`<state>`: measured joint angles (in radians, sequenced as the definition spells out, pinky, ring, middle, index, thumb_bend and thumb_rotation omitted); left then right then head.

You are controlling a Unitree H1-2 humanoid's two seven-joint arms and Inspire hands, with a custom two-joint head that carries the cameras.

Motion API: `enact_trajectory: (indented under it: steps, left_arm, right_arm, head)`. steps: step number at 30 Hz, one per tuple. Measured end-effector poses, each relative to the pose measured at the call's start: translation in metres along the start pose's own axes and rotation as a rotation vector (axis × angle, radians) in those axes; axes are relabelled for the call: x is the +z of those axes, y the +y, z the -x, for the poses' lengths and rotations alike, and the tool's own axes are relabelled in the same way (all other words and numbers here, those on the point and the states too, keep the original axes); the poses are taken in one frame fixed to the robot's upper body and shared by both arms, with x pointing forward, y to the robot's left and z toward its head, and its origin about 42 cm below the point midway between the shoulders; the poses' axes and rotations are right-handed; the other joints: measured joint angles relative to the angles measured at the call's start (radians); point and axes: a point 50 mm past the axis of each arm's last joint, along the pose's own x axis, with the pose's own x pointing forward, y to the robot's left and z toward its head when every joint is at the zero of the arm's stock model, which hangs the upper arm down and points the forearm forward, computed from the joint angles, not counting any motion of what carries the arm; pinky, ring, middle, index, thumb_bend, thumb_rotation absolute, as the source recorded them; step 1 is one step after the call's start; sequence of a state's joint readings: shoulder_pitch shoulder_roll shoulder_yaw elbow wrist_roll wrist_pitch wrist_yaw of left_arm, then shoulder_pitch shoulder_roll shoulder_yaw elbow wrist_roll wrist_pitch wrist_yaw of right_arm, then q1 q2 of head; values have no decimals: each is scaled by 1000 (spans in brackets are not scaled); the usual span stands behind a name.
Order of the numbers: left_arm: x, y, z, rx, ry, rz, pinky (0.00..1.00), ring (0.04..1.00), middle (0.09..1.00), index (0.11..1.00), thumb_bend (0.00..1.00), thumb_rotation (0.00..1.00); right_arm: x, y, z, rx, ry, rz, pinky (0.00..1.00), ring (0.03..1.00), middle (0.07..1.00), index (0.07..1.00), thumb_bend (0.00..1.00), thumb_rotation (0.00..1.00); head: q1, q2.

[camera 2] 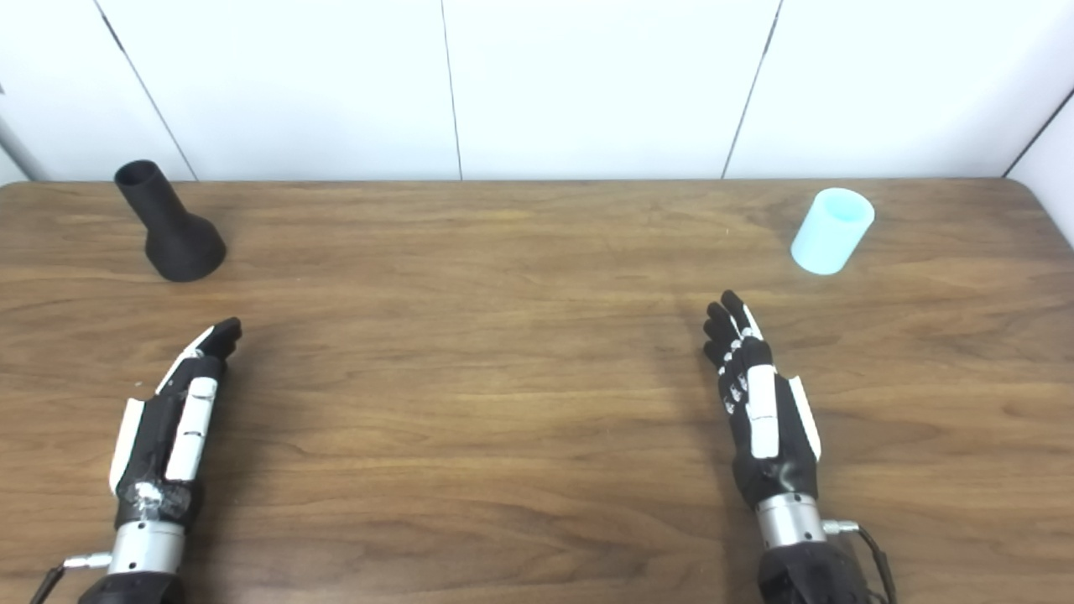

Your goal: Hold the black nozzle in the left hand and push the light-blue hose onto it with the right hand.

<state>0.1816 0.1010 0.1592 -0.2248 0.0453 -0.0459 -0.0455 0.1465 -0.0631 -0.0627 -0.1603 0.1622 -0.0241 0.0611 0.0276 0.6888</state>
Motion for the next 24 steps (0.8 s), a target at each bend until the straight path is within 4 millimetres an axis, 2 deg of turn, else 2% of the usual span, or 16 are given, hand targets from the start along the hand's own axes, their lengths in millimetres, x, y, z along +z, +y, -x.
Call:
enact_trajectory:
  steps: [13,24]
  left_arm:
    - [0,1,0,2,4,3,986,947,909,865,467,791]
    - [0,1,0,2,0,2,989,943,909,867,468,817]
  right_arm:
    - [0,0,0,1,-2,1,962,945,934,954,513,1000]
    - [0,1,0,0,2,7,961,947,934,959,516,1000]
  head:
    - [-3,3]
    - [-14,0]
